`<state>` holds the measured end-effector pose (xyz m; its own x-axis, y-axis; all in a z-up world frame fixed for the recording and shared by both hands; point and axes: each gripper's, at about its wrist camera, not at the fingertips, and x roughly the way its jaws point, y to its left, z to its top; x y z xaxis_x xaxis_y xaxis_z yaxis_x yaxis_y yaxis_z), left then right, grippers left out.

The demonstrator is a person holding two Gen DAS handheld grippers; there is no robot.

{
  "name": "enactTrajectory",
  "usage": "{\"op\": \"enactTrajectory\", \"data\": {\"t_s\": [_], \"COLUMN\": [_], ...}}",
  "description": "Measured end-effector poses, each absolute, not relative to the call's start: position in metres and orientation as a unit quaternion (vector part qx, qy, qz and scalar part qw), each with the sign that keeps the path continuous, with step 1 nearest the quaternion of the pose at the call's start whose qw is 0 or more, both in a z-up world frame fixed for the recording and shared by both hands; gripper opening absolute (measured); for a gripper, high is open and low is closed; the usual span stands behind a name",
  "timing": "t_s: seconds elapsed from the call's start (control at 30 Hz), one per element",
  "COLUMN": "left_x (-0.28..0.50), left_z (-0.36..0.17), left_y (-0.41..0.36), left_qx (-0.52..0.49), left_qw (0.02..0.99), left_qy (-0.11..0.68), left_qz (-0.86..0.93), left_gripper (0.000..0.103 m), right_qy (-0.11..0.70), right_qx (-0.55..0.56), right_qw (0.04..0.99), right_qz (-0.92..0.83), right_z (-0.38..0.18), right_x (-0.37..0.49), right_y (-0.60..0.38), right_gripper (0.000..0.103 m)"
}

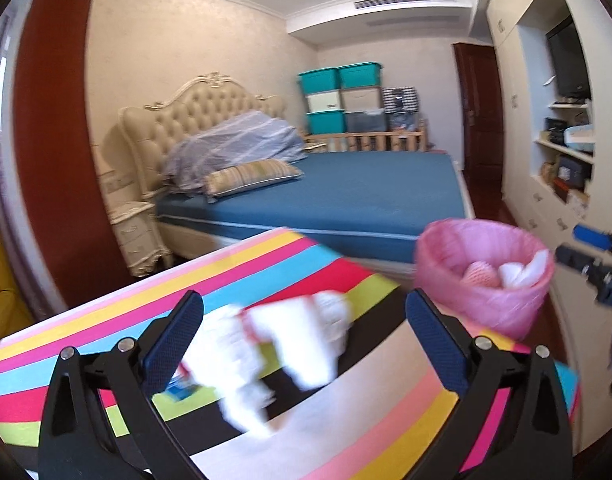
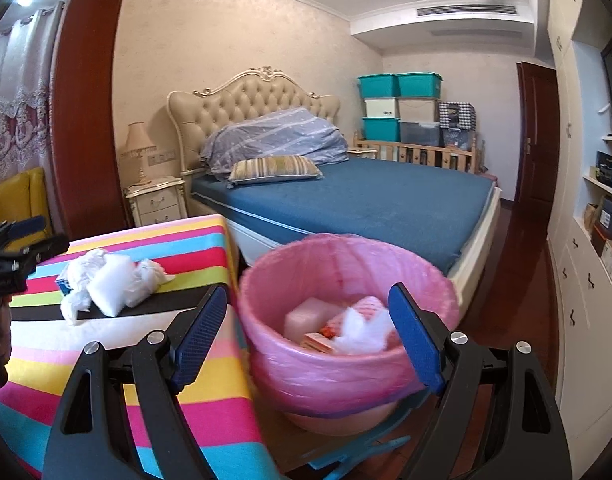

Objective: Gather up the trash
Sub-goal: 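Move both open tools back over the table, then grasp the white foam block with the right tool while the left tool grasps the white medicine box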

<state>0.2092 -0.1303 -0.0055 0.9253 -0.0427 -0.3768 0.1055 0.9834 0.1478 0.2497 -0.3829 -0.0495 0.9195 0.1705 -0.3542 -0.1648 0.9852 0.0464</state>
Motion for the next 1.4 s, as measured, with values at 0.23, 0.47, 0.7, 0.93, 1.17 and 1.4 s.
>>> {"op": "enactTrajectory", "data": {"t_s": [0.23,0.47,0.7,0.93,1.17,1.4], "left_x": [0.184,0.168,0.16,0.157,0.157,0.158], "left_z": [-0.019,-0.027,-0.037,-0.034,-0.033,-0.033], "left_y": [-0.066,-0.006,0.023,0.028,0.03,0.032], "left_qx": [0.091,0.053,0.038,0.024,0.014,0.004], "left_qw": [0.976,0.972,0.968,0.97,0.97,0.971], "left_qy": [0.197,0.208,0.22,0.213,0.217,0.219], "left_qz": [0.036,0.093,0.115,0.116,0.107,0.1], "left_gripper": [0.098,0.098,0.098,0.098,0.098,0.098], "right_qy": [0.196,0.216,0.243,0.261,0.275,0.303], "right_qx": [-0.002,-0.024,-0.027,-0.046,-0.068,-0.11], "right_qw": [0.972,0.96,0.951,0.948,0.945,0.935], "right_qz": [0.131,0.175,0.191,0.175,0.161,0.145], "right_z": [-0.045,-0.046,-0.054,-0.067,-0.074,-0.082], "right_x": [0.258,0.274,0.291,0.309,0.319,0.335], "right_y": [-0.326,-0.253,-0.202,-0.163,-0.14,-0.118], "right_gripper": [0.081,0.081,0.081,0.076,0.074,0.069]}}
